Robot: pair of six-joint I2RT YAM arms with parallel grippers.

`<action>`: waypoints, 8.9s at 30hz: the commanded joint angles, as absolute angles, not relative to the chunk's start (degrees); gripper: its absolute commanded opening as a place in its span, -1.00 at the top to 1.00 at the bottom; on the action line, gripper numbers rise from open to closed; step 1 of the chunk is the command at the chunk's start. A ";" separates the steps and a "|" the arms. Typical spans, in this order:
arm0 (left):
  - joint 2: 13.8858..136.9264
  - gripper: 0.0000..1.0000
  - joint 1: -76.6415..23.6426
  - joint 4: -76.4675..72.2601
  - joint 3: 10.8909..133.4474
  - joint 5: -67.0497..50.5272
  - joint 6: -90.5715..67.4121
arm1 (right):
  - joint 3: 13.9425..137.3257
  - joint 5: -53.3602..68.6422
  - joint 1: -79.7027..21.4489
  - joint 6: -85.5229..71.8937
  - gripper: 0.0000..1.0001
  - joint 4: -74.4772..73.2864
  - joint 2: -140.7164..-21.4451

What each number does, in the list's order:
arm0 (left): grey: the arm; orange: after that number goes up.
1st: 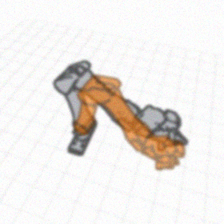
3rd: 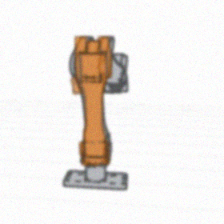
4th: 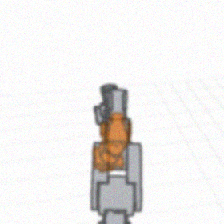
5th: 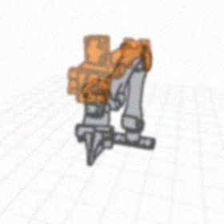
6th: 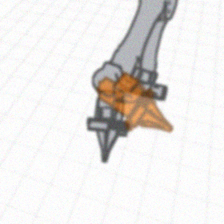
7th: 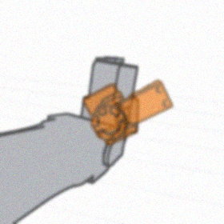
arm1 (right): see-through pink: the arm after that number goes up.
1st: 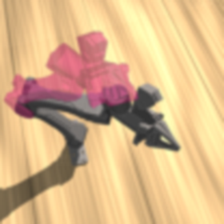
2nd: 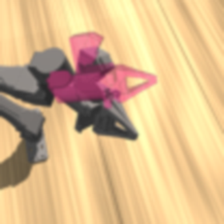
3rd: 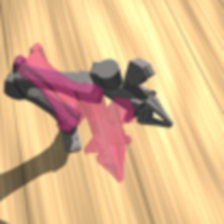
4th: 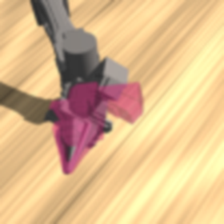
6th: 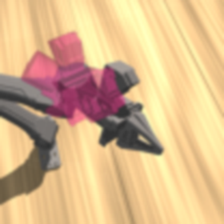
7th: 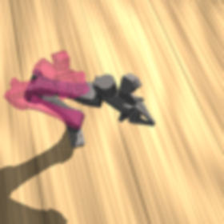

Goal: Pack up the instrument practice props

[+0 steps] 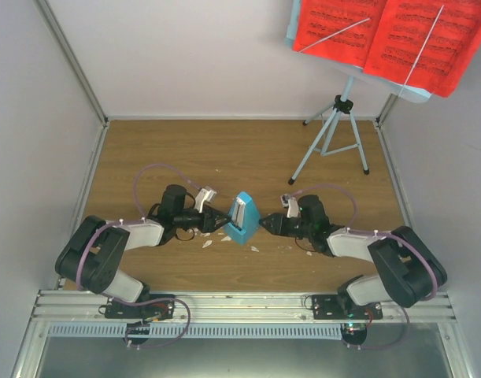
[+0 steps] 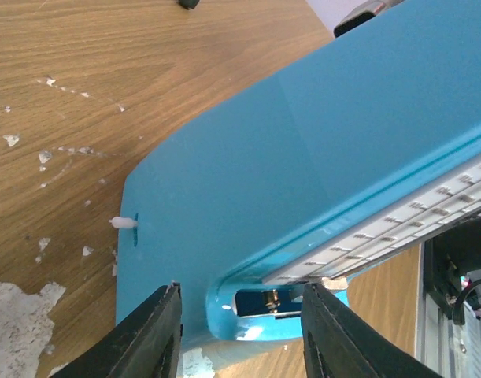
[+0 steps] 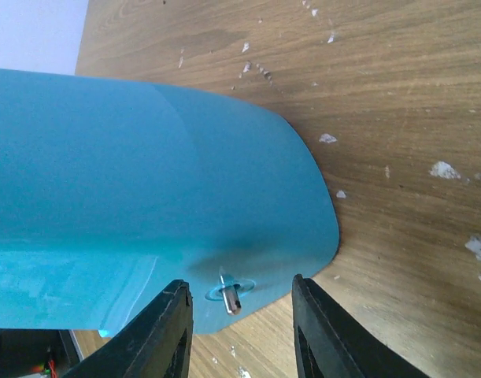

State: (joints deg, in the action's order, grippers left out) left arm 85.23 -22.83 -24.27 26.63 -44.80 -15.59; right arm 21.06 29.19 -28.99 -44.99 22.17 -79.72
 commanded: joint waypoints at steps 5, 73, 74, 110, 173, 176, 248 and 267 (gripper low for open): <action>84.25 0.02 -23.38 -27.78 25.78 -42.78 -14.09 | 23.61 30.33 -29.71 -43.71 0.26 25.34 -82.81; 60.71 -0.98 -24.27 8.89 54.34 -7.29 -0.53 | 28.13 12.51 -8.17 -48.09 -0.99 -35.17 -43.63; 60.04 -0.98 -24.31 8.74 53.86 -5.93 -0.37 | 28.69 11.05 -6.44 -48.57 -0.99 -37.26 -43.90; 57.39 -0.98 -24.33 9.07 52.60 -3.65 -0.35 | 23.63 9.89 9.09 -51.11 0.34 -35.07 -55.36; 58.22 -0.98 -24.27 9.23 52.40 -4.95 -0.35 | 21.63 10.02 9.12 -45.83 0.89 -29.13 -58.62; 58.25 -0.98 -24.28 9.14 52.38 -4.98 -0.35 | 22.71 9.62 9.10 -45.50 0.96 -30.39 -57.36; 82.35 0.22 -69.54 -14.43 52.13 26.27 22.42 | 33.94 3.15 -25.14 -73.21 0.99 -24.97 -43.80; 85.09 0.55 -68.39 -15.99 53.57 27.03 27.65 | 33.30 4.47 -25.14 -72.72 0.99 -24.19 -43.89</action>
State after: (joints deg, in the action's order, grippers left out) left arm 84.84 -68.99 -11.60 51.64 26.68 26.72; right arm 33.71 4.23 -24.49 -72.51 -25.67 -44.25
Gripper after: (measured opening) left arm 0.254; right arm 0.026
